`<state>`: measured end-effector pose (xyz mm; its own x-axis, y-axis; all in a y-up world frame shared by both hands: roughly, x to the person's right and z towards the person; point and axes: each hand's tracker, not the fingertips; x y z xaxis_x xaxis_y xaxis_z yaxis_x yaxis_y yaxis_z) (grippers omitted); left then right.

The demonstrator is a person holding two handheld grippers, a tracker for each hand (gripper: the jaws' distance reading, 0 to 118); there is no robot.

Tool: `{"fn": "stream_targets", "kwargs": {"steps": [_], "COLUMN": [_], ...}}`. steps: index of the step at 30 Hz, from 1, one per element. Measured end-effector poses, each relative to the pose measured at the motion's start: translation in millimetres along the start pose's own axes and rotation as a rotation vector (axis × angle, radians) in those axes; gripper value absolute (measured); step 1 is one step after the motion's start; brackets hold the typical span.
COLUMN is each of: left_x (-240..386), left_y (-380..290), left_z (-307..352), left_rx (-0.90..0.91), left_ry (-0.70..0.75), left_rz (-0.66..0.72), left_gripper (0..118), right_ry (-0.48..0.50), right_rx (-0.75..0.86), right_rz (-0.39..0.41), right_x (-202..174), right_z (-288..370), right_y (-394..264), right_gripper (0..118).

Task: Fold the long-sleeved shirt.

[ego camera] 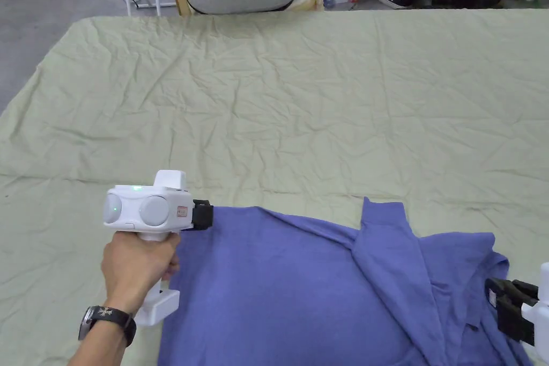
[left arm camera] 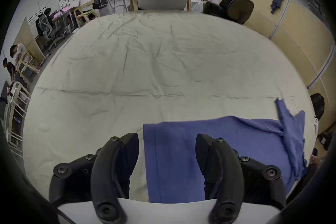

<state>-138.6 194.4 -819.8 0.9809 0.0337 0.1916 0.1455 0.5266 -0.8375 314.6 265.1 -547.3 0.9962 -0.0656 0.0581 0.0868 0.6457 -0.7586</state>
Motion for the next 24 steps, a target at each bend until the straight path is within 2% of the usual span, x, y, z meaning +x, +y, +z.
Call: {"fn": "stream_targets", "kwargs": {"steps": [3,8,10,12,14,18,19,20,21,22,24], "left_x": [-1.4,6.3,6.2,9.3,12.2,11.3,11.2,11.9,11.9,13.2,15.9], "left_y": [-7.2,-9.6,-7.8,-6.2,-7.5,-16.1,-18.4,-19.4,-19.1,-18.2,-17.7], "left_z": [-31.8,-21.7,-15.0,-9.4,-6.6,-14.5,-16.7,-18.2,-20.5,-21.2,-21.5], "left_rx": [-0.070,-0.033,-0.032,-0.021,-0.021,-0.039,-0.039,-0.038,-0.040,-0.045,-0.051], "left_ry": [-0.001,0.013,0.021,0.012,0.017,0.008,0.008,0.008,0.011,0.016,0.027], "left_rz": [0.024,-0.010,-0.006,0.004,-0.010,-0.004,0.004,0.003,0.000,-0.005,-0.020], "left_gripper": [62,58,42,10,5,5,5,5,5,5,5], "right_ry": [-0.001,-0.003,0.005,0.006,0.007,0.018,0.023,0.011,-0.009,-0.020,-0.002], "right_rx": [-0.028,-0.052,-0.059,-0.059,-0.056,-0.050,-0.049,-0.050,-0.064,-0.113,-0.157], "right_rz": [0.002,-0.009,-0.022,-0.029,-0.028,-0.032,-0.033,-0.034,-0.037,-0.037,-0.020], "right_x": [0.2,3.6,5.6,6.9,8.7,17.3,20.5,22.7,26.5,31.3,40.6], "right_z": [-11.2,-18.2,-21.1,-18.5,-17.6,-12.4,-12.2,-13.0,-15.3,-19.5,-30.9], "right_y": [-2.5,-8.9,-9.8,-10.8,-8.9,5.8,12.7,20.0,30.1,40.0,58.7], "right_gripper": [1,1,1,1,1,2,9,24,54,67,69]}}
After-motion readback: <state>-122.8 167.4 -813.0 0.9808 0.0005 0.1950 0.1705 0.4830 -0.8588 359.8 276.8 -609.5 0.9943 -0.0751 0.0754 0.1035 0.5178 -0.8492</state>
